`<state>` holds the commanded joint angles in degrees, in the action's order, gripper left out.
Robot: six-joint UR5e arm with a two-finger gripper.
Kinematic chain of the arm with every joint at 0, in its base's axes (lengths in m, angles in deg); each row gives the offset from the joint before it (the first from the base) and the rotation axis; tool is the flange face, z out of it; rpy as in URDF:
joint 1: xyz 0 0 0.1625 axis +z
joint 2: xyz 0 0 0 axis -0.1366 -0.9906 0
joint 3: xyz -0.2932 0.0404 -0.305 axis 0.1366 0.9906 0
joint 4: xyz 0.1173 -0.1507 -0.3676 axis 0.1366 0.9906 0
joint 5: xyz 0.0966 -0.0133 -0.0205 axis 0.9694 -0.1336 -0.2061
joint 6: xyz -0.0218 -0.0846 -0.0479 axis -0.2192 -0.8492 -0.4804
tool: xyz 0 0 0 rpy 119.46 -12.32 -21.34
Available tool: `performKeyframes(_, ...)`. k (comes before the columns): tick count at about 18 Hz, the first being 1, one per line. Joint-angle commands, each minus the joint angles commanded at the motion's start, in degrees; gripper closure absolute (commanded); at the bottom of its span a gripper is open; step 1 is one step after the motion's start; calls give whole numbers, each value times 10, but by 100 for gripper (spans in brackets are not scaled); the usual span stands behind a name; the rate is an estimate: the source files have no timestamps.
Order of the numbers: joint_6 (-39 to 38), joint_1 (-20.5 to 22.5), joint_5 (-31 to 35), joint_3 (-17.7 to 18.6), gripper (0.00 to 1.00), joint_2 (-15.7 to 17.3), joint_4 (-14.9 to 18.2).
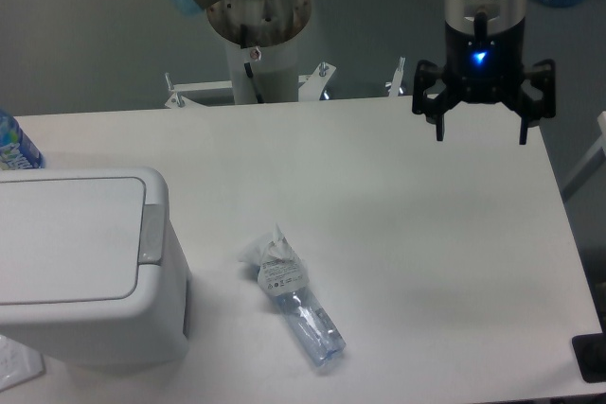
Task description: Open the trash can
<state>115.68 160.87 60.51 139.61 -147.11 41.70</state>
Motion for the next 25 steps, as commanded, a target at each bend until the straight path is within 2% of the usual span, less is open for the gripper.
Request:
performKeyframes(3, -1, 1, -2, 0, 0, 0, 0)
performKeyframes(6, -14, 4, -34, 0, 0, 0, 0)
performKeyframes(12, -126, 0, -98, 3, 0, 8, -1)
performKeyframes(18, -185, -2, -237, 48, 0, 42, -2)
performKeyframes(21, -242, -43, -257, 52, 0, 37, -5)
performKeyframes(25, -299, -92, -246, 55, 0, 19, -61)
